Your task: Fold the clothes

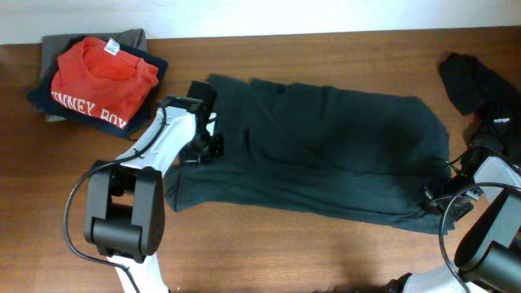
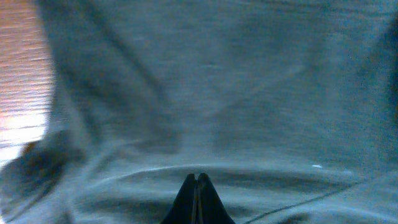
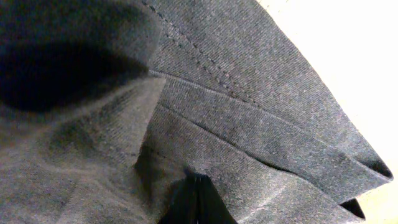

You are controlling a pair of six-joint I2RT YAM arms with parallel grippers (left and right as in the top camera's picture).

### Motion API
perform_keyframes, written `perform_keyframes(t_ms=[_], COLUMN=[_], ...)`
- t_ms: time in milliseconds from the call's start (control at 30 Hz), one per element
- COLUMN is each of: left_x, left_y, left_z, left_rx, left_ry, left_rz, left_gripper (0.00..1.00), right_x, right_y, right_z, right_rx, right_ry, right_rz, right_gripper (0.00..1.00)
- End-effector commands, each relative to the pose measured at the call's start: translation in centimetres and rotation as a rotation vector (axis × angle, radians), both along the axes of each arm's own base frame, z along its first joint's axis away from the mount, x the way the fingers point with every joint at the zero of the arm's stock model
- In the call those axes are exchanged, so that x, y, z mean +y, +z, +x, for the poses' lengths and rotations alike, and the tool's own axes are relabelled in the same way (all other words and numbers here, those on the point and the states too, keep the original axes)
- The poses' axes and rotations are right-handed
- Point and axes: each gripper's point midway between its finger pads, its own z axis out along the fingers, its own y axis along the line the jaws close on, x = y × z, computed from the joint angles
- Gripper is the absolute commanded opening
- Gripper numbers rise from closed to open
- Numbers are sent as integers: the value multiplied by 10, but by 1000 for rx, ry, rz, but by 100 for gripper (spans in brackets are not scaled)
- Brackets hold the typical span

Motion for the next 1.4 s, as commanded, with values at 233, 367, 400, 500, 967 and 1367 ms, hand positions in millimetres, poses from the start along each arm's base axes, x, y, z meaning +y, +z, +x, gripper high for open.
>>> perform_keyframes(t_ms=[233, 367, 400, 500, 967, 1367], left_x=[-12, -11, -11, -6, 73, 98], left_y=[-9, -21, -23, -35, -85, -91], left_z=[3, 1, 2, 2, -24, -93], left_rx=[15, 40, 39, 66, 247, 471], left_ry=[-29, -27, -27, -8, 229, 402], left_rz=[-57, -50, -50, -45, -25, 56], left_gripper=[1, 1, 1, 1, 1, 1], right_x=[2, 2, 2, 3, 6, 7], right_y=[-11, -11, -11, -11, -10, -10], right_z=[-20, -20, -20, -21, -25, -25], right_rx=[70, 70, 71, 76, 88, 92], right_ry=[21, 22, 23, 24, 24, 23], right_rz=[5, 6, 7, 11, 26, 30], right_gripper=[4, 4, 4, 4, 4, 4])
